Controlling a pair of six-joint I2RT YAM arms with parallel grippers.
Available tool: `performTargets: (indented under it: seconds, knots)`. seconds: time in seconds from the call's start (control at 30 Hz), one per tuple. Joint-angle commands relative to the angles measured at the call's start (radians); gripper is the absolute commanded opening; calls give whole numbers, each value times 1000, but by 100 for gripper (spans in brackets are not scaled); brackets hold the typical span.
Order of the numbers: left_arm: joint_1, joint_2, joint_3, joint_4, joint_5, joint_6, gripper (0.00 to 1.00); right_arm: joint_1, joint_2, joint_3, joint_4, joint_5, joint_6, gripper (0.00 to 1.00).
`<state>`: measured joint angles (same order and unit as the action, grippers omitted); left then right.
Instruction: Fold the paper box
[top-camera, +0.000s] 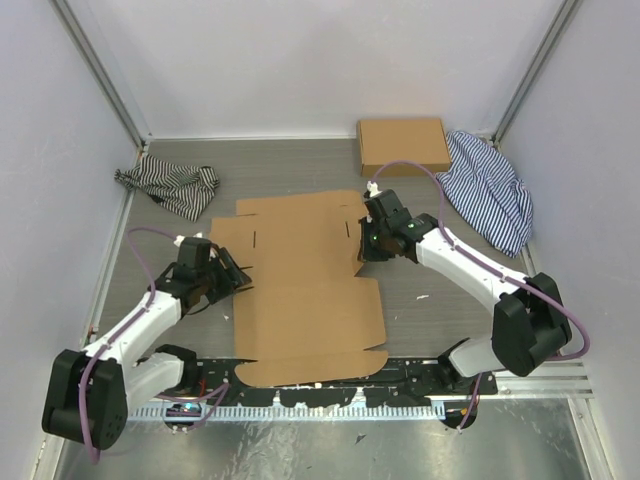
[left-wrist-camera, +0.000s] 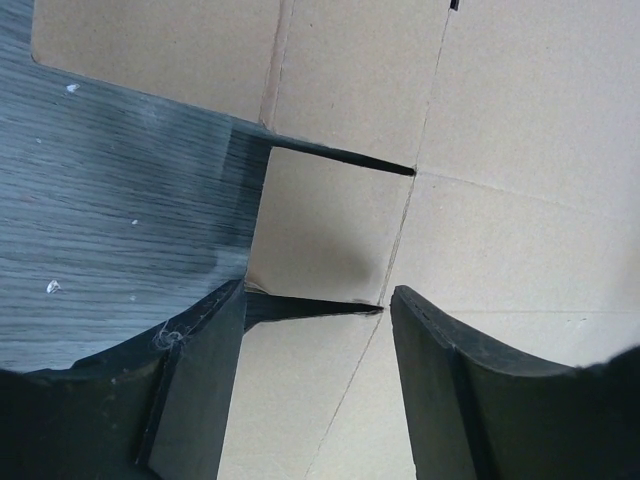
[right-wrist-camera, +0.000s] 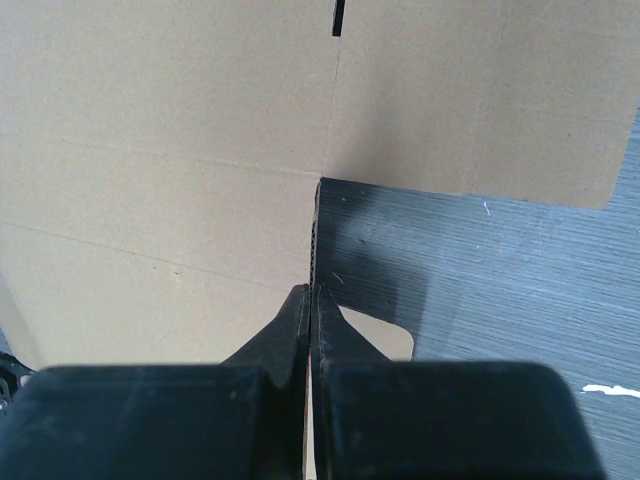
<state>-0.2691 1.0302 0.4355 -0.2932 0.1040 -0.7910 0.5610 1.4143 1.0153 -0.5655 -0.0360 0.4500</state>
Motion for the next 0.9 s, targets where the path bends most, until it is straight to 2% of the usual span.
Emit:
performTargets:
  seconds: [0.0, 0.53, 0.67, 0.77, 0.87]
  knots:
    - [-4, -50, -14, 17, 23, -18, 65, 7, -44, 2, 16, -28, 4, 1]
    - [-5, -173, 16, -49, 18, -34, 61, 11, -28, -18, 30, -12, 12, 1]
    - [-6, -173, -1, -16, 39, -39, 60, 12, -24, -19, 36, -19, 12, 1]
    - [-6, -159, 8, -43, 0, -26, 60, 13, -19, -18, 34, -14, 10, 1]
    - [-6, -125, 34, -130, -83, 5, 68, 14, -16, -19, 31, -1, 11, 1]
